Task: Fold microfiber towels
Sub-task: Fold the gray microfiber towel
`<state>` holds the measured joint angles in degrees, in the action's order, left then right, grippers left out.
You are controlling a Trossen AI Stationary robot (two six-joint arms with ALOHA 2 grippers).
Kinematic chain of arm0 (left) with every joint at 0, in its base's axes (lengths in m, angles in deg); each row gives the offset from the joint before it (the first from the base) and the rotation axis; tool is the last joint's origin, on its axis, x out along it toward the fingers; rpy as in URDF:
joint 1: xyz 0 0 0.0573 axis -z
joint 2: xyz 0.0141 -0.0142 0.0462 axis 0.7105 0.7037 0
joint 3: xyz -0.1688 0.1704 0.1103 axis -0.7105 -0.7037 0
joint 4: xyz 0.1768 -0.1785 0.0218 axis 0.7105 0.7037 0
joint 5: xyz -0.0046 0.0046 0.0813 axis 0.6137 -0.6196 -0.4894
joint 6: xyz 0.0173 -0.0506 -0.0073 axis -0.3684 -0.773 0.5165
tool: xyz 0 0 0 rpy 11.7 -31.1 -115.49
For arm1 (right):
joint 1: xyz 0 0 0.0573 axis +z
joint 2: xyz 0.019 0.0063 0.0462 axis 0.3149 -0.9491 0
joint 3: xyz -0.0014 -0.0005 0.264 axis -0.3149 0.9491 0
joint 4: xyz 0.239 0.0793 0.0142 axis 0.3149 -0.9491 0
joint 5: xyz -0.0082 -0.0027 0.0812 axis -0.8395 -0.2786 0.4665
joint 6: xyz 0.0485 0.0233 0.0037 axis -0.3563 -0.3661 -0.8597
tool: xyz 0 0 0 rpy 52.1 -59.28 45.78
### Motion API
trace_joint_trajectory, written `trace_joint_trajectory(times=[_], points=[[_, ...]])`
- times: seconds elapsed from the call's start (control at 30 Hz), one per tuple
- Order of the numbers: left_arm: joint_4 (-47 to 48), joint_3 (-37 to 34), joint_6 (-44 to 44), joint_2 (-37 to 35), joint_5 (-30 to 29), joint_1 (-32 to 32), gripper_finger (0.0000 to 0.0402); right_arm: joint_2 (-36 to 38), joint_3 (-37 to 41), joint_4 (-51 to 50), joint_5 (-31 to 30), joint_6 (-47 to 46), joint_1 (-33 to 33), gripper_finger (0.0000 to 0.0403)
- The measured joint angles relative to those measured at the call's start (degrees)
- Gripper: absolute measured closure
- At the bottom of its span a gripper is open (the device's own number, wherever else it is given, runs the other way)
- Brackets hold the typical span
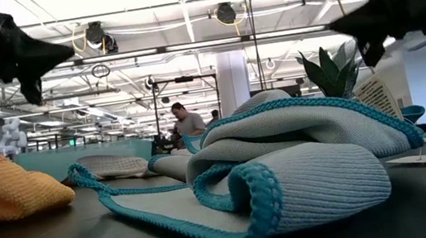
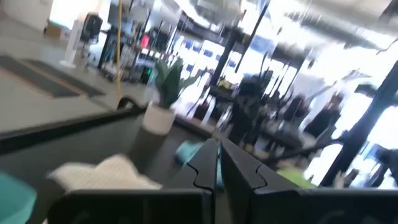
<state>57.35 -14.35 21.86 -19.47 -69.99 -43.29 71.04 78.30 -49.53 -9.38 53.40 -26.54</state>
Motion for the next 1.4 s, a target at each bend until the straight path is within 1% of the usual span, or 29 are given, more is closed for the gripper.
trace_joint_trajectory(times=[0.07,0.13,0.2,0.33,0.43,0.6,0.73,0.83,0.9,1.0,1.07,1.23,1.33,1.4], points=[[-2.5,0.0,-0.5,0.0,1.0,0.0,0.0380,0.0,0.0,4.6,0.5,-1.0,0.0,0.0403],[-2.9,0.0,0.6,0.0,0.9,0.0,0.0380,0.0,0.0,8.6,1.9,0.4,0.0,0.0403],[-1.8,0.0,0.5,0.1,-1.1,0.0,0.0380,0.0,0.0,11.7,2.0,0.5,0.0,0.0403],[0.1,0.0,-3.0,0.4,-4.5,0.0,0.0380,0.0,0.0,18.7,2.1,-5.1,0.0,0.0403],[0.0,0.0,-4.9,0.4,-4.8,0.0,0.0380,0.0,0.0,20.7,3.3,-5.8,0.0,0.0403],[0.0,0.0,-8.7,0.4,-4.7,0.0,0.0380,-0.9,0.0,23.9,3.3,-9.3,0.0,0.0401],[-0.1,0.0,-8.9,0.4,-4.8,0.0,0.0380,-2.1,0.0,24.4,3.4,-12.0,0.0,0.0385],[-1.0,0.0,-8.8,0.4,-4.8,0.0,0.0380,-4.1,-1.1,27.1,3.3,-12.3,0.0,0.0362],[-2.8,0.0,-8.8,0.4,-4.8,0.0,0.0380,-5.9,-3.0,27.1,3.4,-11.8,0.0,0.0342],[-7.0,0.0,-8.7,0.4,-4.8,0.0,0.0380,-10.1,-9.0,25.2,4.9,-8.8,-0.1,0.0312],[-7.7,0.7,-8.7,0.4,-4.7,0.0,0.0380,-13.4,-14.1,20.8,5.0,-7.0,0.0,0.0297],[-3.3,5.9,-7.3,1.9,-4.8,0.0,0.0380,-24.5,-29.7,-0.8,4.9,-2.5,-0.1,0.0283],[-1.3,11.5,-3.7,5.7,-4.7,0.0,0.0380,-30.3,-39.8,-11.5,4.9,0.6,-0.1,0.0282],[2.3,16.3,-1.4,9.1,-4.7,0.0,0.0380,-34.1,-45.8,-18.9,4.6,2.2,-0.1,0.0282]])
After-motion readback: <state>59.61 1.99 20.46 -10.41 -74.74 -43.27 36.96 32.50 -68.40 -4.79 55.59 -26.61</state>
